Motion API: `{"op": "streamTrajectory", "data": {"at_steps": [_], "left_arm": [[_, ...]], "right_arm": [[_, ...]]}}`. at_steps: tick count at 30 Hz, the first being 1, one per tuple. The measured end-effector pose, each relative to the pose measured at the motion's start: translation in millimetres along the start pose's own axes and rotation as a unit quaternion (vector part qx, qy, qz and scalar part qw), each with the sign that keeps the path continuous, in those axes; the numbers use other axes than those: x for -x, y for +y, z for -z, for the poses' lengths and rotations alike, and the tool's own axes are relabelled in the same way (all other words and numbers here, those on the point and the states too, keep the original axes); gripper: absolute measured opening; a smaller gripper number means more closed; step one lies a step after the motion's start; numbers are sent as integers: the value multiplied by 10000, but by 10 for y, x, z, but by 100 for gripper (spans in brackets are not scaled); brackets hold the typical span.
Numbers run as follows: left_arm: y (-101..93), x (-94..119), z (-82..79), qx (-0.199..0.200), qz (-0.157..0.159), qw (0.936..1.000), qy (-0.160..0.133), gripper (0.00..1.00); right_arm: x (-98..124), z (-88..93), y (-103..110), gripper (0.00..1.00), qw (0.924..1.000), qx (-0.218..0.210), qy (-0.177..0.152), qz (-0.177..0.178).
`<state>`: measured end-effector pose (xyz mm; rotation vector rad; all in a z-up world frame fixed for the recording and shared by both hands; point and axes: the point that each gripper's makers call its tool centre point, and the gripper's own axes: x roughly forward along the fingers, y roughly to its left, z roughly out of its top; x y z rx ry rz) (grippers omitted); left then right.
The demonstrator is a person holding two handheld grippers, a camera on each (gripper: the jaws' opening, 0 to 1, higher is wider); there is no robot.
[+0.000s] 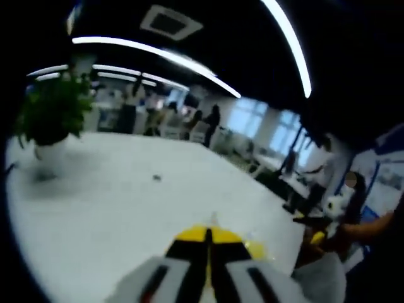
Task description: Compare the silicone blocks by pressing each to a similar depth, holding the contact briefly, and releasing to observe deformation and rebound differences across the visible hardness samples.
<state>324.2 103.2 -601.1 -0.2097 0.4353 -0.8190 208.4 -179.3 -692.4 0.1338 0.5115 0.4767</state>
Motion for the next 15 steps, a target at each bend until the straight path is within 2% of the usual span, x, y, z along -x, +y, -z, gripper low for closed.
{"op": "streamTrajectory", "data": {"at_steps": [2,5,8,11,14,15], "left_arm": [[-66,39,-143,-57,67,9999,-116,0],[-126,82,-273,-105,120,9996,-230,0],[-247,149,-514,-223,250,9986,-400,0],[-281,164,-567,-246,281,9984,-420,0],[-479,235,-796,-357,477,9965,-594,0],[-502,239,-829,-355,524,9961,-621,0]], "right_arm": [[-3,-21,6,96,10000,17,-16,-27],[7,-68,31,96,10000,34,-51,-65],[18,-123,63,96,9999,71,-80,-125],[22,-146,77,96,9998,97,-93,-148],[39,-298,153,96,9991,176,-185,-324],[40,-343,169,96,9989,196,-231,-355]]}}
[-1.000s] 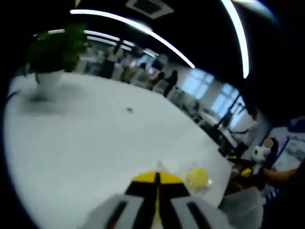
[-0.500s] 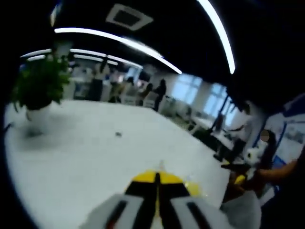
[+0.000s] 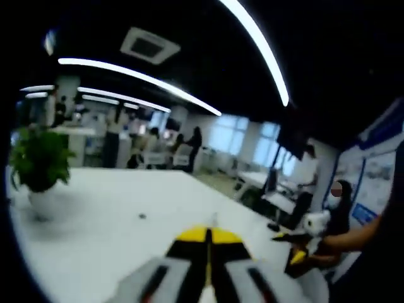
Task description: Compare the silicone blocks by pressing each to a similar depth, holding the contact briefly, and releasing to observe deformation and rebound differences across the visible hardness samples.
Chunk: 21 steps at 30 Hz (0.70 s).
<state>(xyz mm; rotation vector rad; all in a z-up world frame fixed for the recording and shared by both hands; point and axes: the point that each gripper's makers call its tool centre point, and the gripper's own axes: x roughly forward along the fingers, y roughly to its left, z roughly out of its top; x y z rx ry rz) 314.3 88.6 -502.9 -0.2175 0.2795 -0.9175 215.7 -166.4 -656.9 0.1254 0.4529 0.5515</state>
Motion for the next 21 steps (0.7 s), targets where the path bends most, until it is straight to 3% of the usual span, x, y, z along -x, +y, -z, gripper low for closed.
{"op": "streamTrajectory", "data": {"at_steps": [5,13,17,21], "left_arm": [[-186,-8,-101,-3,209,9998,-71,0],[-326,-25,-160,34,437,9990,-129,0],[-437,7,-239,33,545,9983,-206,0],[-563,32,-326,55,680,9972,-294,0]], "right_arm": [[-25,-189,88,96,9996,81,-140,-226],[-109,-391,230,96,9978,356,-212,-519],[-125,-631,379,96,9940,134,-526,-953],[-155,-763,602,96,9871,45,-591,-1486]]}}
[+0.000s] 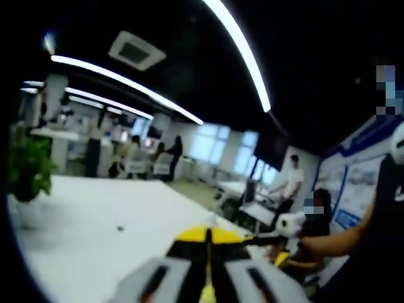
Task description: Compare the silicone blocks by pressing each to a similar depth, holding the contact briefly, and releasing to observe deformation and rebound differences across the visible hardness samples.
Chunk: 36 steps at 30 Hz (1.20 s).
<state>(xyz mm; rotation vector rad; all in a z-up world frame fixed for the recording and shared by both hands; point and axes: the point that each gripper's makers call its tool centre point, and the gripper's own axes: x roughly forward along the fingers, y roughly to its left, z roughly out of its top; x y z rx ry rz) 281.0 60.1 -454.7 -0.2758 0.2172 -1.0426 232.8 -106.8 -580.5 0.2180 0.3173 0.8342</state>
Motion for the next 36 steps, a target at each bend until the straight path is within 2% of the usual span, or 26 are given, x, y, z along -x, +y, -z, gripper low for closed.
{"op": "streamTrajectory", "data": {"at_steps": [4,18,23,26,29,36], "left_arm": [[-127,-34,-32,-83,210,9997,8,0],[-477,-38,-64,-37,658,9978,-80,0],[-506,-21,-15,127,771,9968,-160,0],[-538,-26,-3,159,816,9964,-162,0],[-559,-23,1,183,850,9960,-184,0],[-656,-28,27,316,989,9943,-259,0]], "right_arm": [[-126,-102,139,96,9994,206,-32,-277],[-443,-300,345,96,9967,445,-58,-681],[-536,-389,522,96,9940,485,-178,-967],[-585,-436,652,87,9914,505,-265,-1176],[-634,-452,727,83,9900,582,-314,-1244],[-725,-453,908,67,9852,729,-340,-1515]]}}
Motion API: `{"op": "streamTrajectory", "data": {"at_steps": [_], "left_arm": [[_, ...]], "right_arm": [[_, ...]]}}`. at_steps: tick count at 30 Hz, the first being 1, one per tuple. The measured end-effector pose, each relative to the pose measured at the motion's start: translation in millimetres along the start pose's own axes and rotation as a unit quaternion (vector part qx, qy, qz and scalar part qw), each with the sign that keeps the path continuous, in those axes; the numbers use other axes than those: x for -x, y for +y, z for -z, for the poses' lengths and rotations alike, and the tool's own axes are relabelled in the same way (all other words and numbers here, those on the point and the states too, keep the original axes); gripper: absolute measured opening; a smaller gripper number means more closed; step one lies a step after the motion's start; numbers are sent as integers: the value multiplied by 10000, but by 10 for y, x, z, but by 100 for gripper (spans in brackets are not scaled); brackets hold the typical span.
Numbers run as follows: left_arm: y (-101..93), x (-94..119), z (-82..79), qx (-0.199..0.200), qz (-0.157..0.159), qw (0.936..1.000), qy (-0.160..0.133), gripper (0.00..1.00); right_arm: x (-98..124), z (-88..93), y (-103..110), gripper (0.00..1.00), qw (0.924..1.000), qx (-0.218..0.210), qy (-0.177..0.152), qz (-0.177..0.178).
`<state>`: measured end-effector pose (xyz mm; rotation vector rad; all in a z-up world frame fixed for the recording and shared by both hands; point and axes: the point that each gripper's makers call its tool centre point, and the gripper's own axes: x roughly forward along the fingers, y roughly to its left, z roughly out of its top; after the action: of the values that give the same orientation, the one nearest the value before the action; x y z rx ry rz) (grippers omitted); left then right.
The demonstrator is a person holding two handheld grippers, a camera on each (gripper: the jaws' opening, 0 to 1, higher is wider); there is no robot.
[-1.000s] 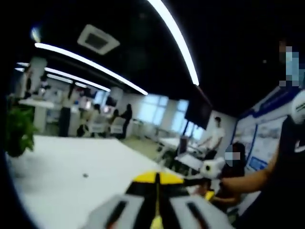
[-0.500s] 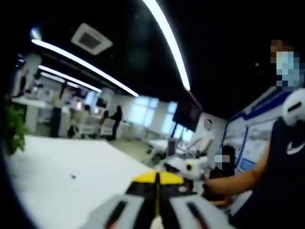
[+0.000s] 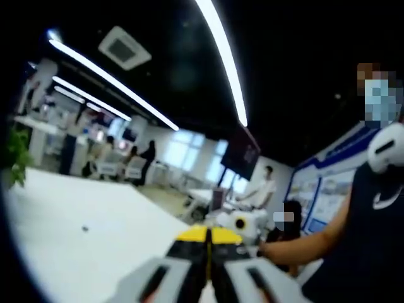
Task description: Compare the silicone blocks by pressing each to a similar depth, holding the contact briefly, and releasing to observe deformation and rebound differences across the visible hardness samples.
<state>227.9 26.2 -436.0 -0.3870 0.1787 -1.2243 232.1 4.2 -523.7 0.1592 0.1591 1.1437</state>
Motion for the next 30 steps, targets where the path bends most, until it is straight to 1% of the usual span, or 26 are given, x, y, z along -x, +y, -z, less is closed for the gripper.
{"op": "streamTrajectory", "data": {"at_steps": [3,5,10,15,20,24,26,27,30], "left_arm": [[-29,-10,9,-4,43,10000,7,0],[-44,-14,16,8,67,10000,4,0],[-48,-15,32,48,80,10000,-26,0],[-53,-16,32,56,89,9999,-50,0],[-43,7,23,53,78,9999,-66,0],[-29,43,23,106,67,9999,-100,0],[-3,73,48,53,31,10000,-65,0],[2,86,69,24,22,10000,-33,0],[18,154,205,-29,79,9999,101,0]], "right_arm": [[-23,-22,52,63,10000,-21,-36,-89],[-22,-49,71,59,9997,-171,-120,-146],[-15,-87,99,51,9994,-213,-209,-193],[-32,-88,118,45,9992,-251,-239,-200],[-43,-105,126,33,9990,-291,-276,-201],[-47,-104,137,30,9989,-325,-257,-216],[-51,-73,151,28,9990,-339,-178,-240],[-51,-45,161,28,9992,-294,-127,-260],[-56,75,178,27,9997,-78,50,-233]]}}
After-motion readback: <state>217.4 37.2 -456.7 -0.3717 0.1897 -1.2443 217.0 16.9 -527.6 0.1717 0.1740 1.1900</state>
